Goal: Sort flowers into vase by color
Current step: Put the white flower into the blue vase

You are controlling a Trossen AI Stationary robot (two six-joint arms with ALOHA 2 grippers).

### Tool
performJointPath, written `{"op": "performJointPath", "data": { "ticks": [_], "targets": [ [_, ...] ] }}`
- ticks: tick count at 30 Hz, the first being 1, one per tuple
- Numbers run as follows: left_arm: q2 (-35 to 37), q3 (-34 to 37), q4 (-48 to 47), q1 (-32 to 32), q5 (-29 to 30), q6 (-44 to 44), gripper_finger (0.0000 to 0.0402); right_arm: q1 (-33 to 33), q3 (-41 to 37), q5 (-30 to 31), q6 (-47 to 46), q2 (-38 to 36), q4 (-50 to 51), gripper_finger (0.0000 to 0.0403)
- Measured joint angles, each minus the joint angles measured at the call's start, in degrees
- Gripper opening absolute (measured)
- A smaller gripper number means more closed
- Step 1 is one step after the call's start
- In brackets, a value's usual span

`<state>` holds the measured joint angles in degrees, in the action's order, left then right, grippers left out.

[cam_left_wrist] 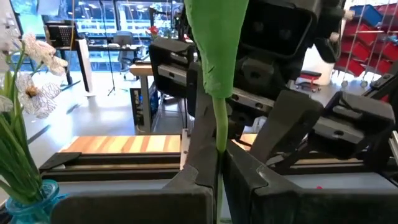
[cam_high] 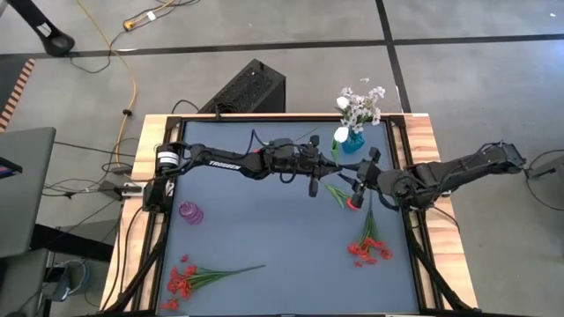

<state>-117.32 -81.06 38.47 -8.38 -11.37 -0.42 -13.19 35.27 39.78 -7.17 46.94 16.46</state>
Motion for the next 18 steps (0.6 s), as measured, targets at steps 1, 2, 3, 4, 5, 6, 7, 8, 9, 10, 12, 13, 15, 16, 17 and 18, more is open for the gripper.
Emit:
{"op": "performJointPath", "data": {
  "ticks": [1,2,3,4,5,6,7,8,9,10,12,13,15,16,17,18],
  "targets": [
    [0.0,0.0,-0.1,0.0,0.0,0.0,0.0,0.3,0.0,0.0,0.1,0.0,-0.3,0.0156],
    [0.0,0.0,-0.2,0.0,0.0,0.0,0.0,0.6,0.0,-0.2,0.1,0.0,-0.8,0.0152],
    [0.0,0.0,-0.2,0.0,0.0,0.0,0.0,0.9,0.0,-1.0,0.2,0.0,-1.2,0.0148],
    [0.0,0.0,-0.2,0.0,0.0,0.0,0.0,1.2,0.0,-1.4,0.3,0.0,-1.5,0.0142],
    [0.0,0.0,-0.1,0.0,0.0,0.0,0.0,1.6,0.0,-2.2,0.4,0.0,-2.0,0.0134],
    [0.0,0.0,0.0,0.0,0.0,0.0,0.0,2.0,0.0,-2.4,0.3,0.0,-2.3,0.0127],
    [0.0,0.0,0.0,0.0,0.1,0.0,0.0,2.3,0.0,-2.6,0.3,0.0,-2.3,0.0118],
    [0.0,0.0,0.0,0.0,0.1,0.0,0.0,2.6,0.0,-2.7,0.3,0.0,-2.3,0.011],
    [0.0,0.0,0.0,0.0,0.2,0.0,0.0,2.9,0.0,-2.8,0.3,0.0,-2.3,0.0101],
    [0.0,0.0,0.0,0.0,0.3,0.0,0.0,3.2,0.0,-3.0,0.3,0.0,-2.4,0.0094],
    [0.0,0.0,0.1,-0.1,0.4,0.0,0.0,3.5,0.0,-3.1,0.3,0.0,-2.5,0.0081],
    [0.0,0.0,0.2,-0.1,0.5,0.0,0.0,3.6,0.0,-3.0,0.3,0.0,-2.6,0.0075],
    [0.0,0.0,0.3,-0.1,0.7,0.0,0.0,3.6,0.0,-3.1,0.3,0.0,-2.5,0.0067],
    [0.0,0.0,0.5,-0.1,0.8,0.0,0.0,3.6,0.0,-3.0,0.3,0.0,-2.6,0.0063],
    [0.0,0.0,0.6,-0.1,1.1,0.0,0.0,3.6,0.0,-3.0,0.4,0.0,-2.6,0.0058],
    [0.0,0.0,0.7,-0.1,1.7,-0.1,0.0,3.6,0.0,-3.0,0.8,0.0,-2.7,0.0052]
  ]
}}
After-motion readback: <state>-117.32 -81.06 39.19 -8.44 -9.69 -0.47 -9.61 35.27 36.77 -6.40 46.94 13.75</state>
